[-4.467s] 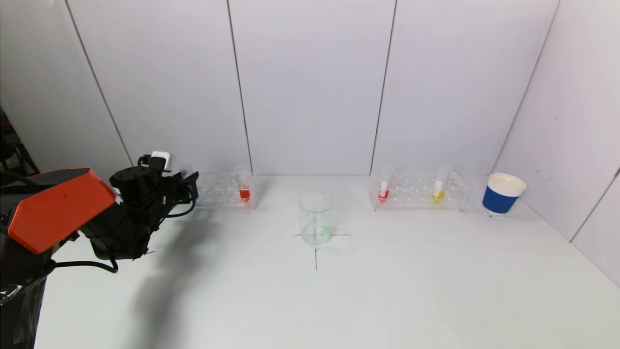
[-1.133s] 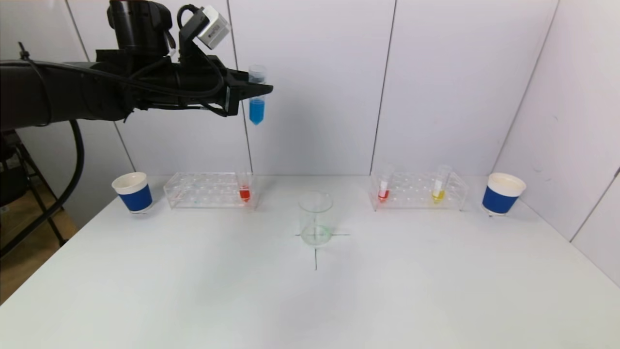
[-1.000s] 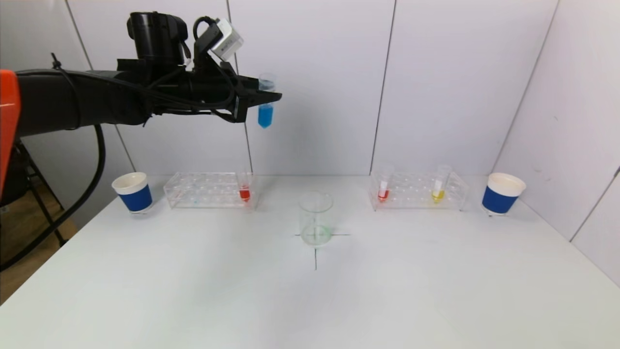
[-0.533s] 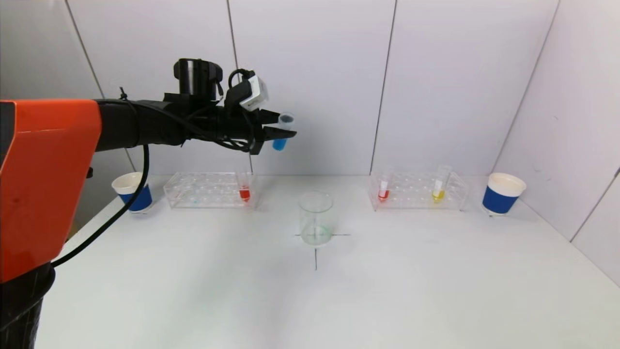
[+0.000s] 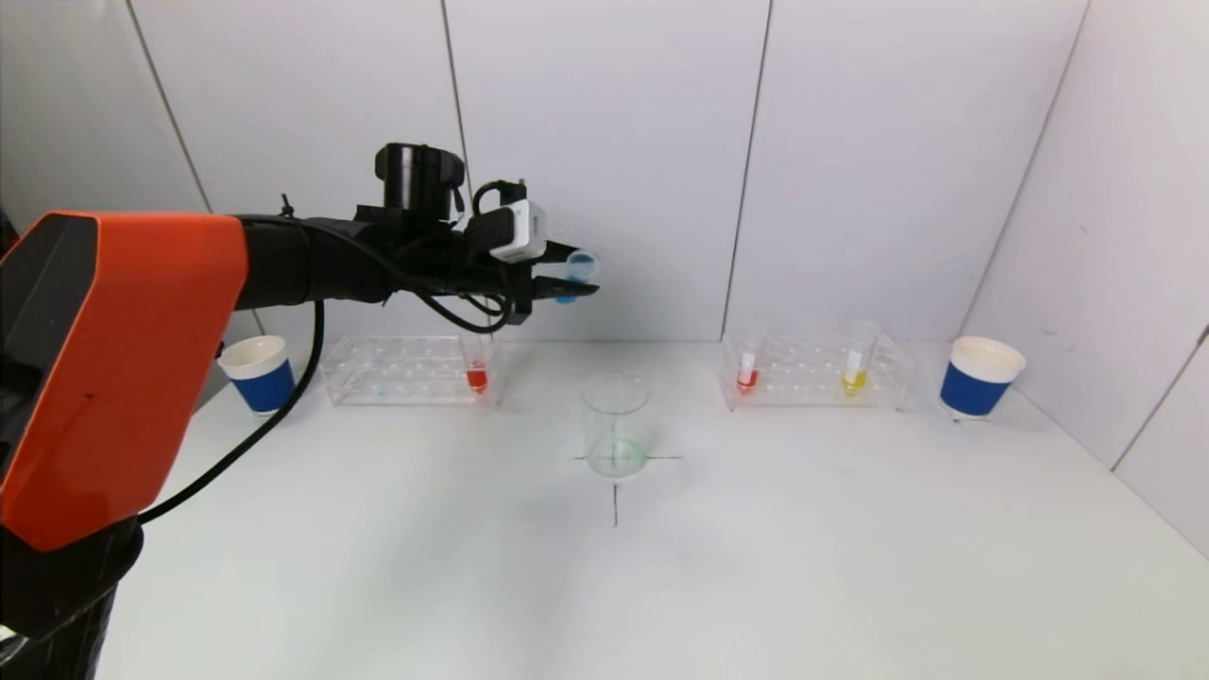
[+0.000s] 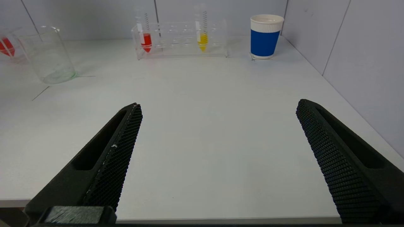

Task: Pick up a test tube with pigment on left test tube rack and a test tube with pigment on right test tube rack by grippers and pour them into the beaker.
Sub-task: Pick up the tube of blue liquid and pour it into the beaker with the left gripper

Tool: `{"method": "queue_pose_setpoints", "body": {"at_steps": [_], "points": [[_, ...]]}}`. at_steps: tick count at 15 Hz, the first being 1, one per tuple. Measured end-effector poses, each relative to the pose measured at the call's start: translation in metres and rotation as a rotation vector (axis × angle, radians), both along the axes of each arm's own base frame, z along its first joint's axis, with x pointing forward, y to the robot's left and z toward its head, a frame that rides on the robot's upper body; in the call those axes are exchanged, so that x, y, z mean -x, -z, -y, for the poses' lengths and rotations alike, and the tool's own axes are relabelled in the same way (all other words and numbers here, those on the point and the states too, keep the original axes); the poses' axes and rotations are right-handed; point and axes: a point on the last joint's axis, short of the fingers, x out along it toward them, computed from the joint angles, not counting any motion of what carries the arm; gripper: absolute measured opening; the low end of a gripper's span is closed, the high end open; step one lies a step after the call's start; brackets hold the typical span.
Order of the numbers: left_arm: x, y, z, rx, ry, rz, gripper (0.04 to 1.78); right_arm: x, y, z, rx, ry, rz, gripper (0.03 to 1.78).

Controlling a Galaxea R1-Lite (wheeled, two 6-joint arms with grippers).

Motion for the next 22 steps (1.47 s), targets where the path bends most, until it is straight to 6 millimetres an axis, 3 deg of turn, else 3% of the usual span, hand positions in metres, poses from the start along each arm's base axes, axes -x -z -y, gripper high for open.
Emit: {"method": "queue_pose_setpoints", "body": {"at_steps": [9,14,22], "points": [[0.003,0.014,0.005,-0.006,0.068,0.151,0.46,0.000,0.000,0.000,0.000,0.000,0.000,1.77],[0.011,0.023,0.019,-0.005,0.100,0.169,0.46,0.000,0.000,0.000,0.000,0.000,0.000,1.77],[0.015,0.030,0.020,-0.010,0.106,0.194,0.46,0.000,0.000,0.000,0.000,0.000,0.000,1.77]]}}
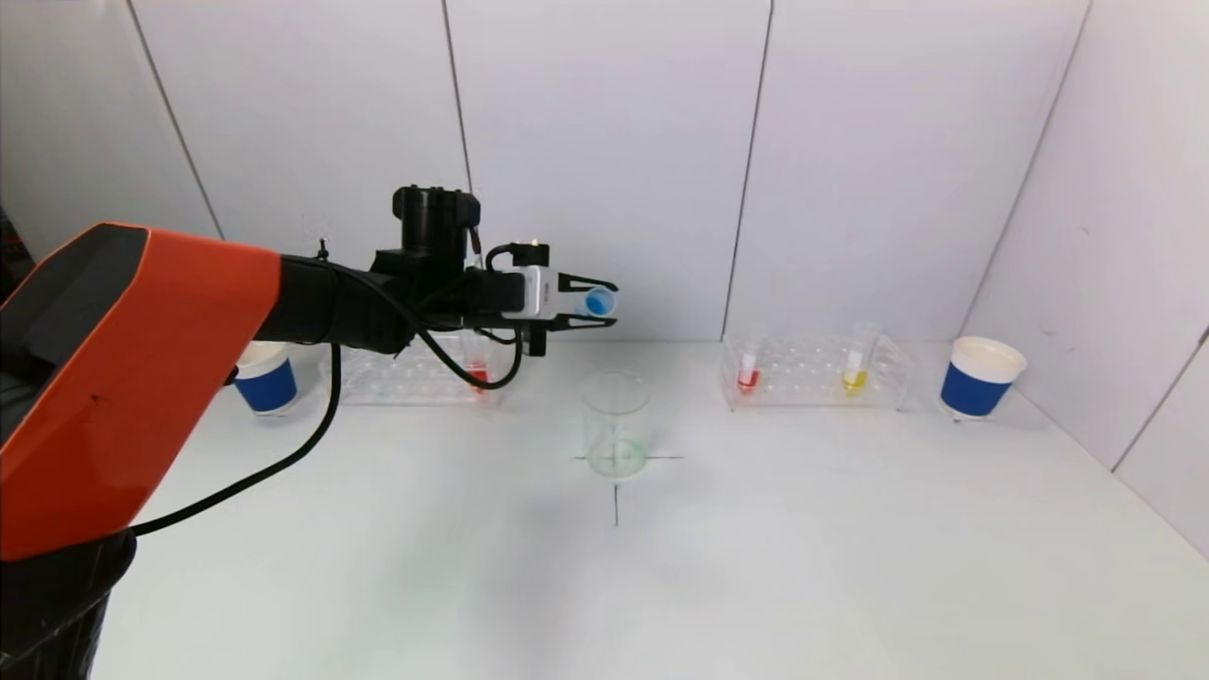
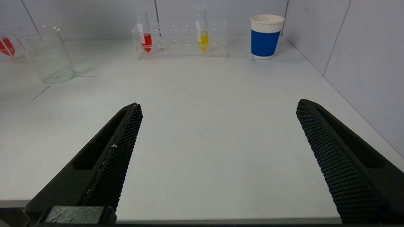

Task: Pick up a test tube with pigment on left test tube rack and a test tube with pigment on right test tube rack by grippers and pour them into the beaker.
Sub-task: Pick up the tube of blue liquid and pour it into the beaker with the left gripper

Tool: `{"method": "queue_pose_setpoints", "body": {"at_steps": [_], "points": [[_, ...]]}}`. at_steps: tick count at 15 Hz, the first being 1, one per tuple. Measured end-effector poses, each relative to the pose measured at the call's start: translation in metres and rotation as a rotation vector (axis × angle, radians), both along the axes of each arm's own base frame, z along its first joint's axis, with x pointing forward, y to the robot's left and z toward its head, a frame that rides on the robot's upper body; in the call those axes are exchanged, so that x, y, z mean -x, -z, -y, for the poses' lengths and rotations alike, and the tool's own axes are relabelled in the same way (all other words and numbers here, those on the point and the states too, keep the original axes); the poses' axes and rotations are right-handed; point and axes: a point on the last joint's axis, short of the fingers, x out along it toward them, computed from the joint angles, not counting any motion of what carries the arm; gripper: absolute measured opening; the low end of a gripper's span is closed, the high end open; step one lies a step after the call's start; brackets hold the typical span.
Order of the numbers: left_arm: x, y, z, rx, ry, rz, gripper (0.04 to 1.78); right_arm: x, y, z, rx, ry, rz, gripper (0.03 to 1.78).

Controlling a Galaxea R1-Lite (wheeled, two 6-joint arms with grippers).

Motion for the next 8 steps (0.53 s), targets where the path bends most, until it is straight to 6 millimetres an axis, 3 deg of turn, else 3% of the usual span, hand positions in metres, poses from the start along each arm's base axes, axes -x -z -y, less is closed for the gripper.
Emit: {"method": "queue_pose_setpoints", "body": {"at_steps": [8], "points": [[0.0006,0.0038,0.0027,0.001,0.004,0.109,0.46,0.0000,0.0000,0.0000,0.000,0.000,0.000,1.77]]}}
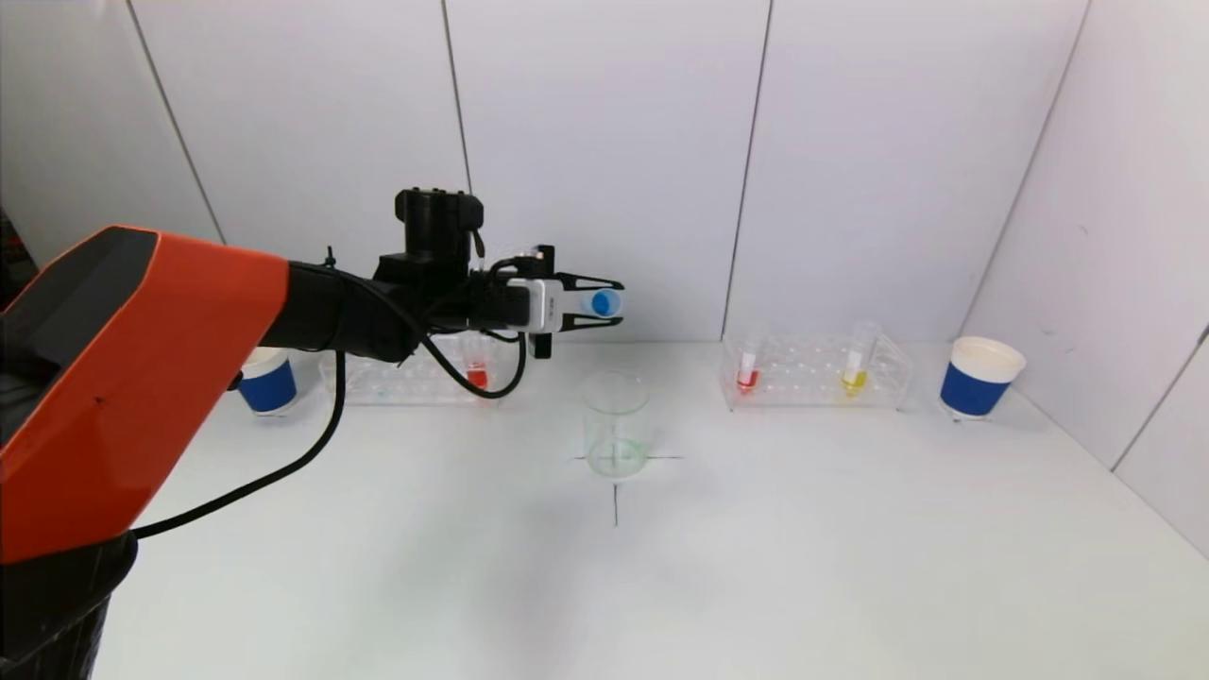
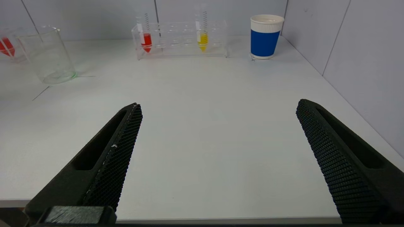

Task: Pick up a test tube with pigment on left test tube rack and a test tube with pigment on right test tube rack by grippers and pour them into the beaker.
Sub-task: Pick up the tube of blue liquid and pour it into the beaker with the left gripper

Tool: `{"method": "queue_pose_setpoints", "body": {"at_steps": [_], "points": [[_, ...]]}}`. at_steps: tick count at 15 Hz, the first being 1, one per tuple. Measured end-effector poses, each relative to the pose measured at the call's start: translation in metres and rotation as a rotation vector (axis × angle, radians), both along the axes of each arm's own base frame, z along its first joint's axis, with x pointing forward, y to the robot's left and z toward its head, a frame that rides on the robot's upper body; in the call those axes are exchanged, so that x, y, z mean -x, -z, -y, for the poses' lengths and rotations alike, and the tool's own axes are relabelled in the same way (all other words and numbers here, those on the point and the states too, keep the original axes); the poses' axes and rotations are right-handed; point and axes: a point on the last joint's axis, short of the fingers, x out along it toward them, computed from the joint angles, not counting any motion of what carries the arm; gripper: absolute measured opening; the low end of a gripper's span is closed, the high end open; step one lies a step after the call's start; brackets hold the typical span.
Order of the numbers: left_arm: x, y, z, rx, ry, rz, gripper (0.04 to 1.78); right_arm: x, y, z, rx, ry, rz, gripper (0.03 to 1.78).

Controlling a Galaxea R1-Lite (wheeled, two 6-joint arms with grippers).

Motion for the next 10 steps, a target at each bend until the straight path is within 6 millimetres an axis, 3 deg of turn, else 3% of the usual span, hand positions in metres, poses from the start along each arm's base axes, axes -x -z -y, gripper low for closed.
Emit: {"method": "queue_pose_setpoints", "body": {"at_steps": [10], "points": [[-0.013,0.034,0.004,-0.055,-0.049,0.037,0.46,0.000,0.000,0.000,0.000,0.000,0.000,1.77]]}}
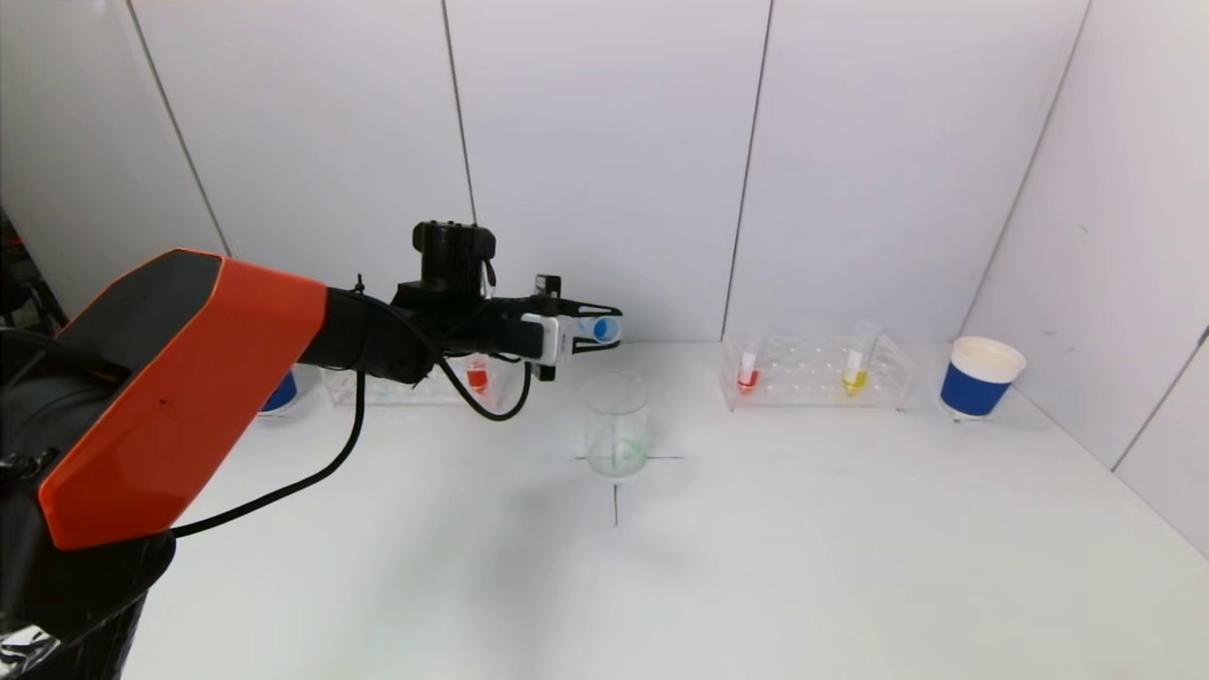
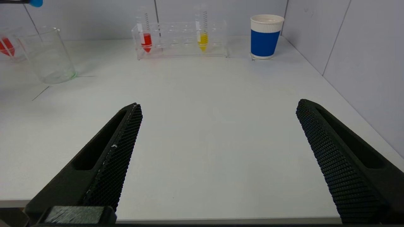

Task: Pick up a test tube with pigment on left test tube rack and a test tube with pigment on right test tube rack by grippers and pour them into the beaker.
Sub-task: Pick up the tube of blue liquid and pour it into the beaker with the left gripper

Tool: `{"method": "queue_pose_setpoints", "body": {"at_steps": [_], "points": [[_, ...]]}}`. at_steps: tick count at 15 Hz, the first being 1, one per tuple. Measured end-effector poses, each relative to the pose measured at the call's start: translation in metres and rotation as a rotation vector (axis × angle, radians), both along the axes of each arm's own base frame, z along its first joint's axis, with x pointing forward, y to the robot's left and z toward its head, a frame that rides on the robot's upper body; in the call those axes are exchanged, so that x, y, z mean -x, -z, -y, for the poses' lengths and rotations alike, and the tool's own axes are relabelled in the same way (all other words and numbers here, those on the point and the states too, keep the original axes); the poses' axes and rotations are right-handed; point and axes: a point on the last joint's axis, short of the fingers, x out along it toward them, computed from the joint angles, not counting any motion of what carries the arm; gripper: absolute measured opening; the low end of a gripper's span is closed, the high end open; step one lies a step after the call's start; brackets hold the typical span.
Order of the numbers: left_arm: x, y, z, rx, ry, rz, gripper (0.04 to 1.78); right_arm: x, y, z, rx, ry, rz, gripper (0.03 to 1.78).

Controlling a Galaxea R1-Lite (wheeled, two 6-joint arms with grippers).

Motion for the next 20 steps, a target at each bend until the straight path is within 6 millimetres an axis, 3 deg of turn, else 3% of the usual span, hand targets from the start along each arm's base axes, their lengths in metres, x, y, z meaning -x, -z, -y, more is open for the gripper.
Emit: {"method": "queue_pose_setpoints", "body": {"at_steps": [6,20], "points": [[-0.0040,0.0102,0.0004,-0.037,-0.019,0.053,0.46,0.0000,0.0000,0.0000,0.000,0.000,0.000,1.77],[-0.0017,0.0027,-0.0007,-0.109,-0.045,0.213,0.46,0.0000,0.0000,0.0000,0.000,0.000,0.000,1.77]]}}
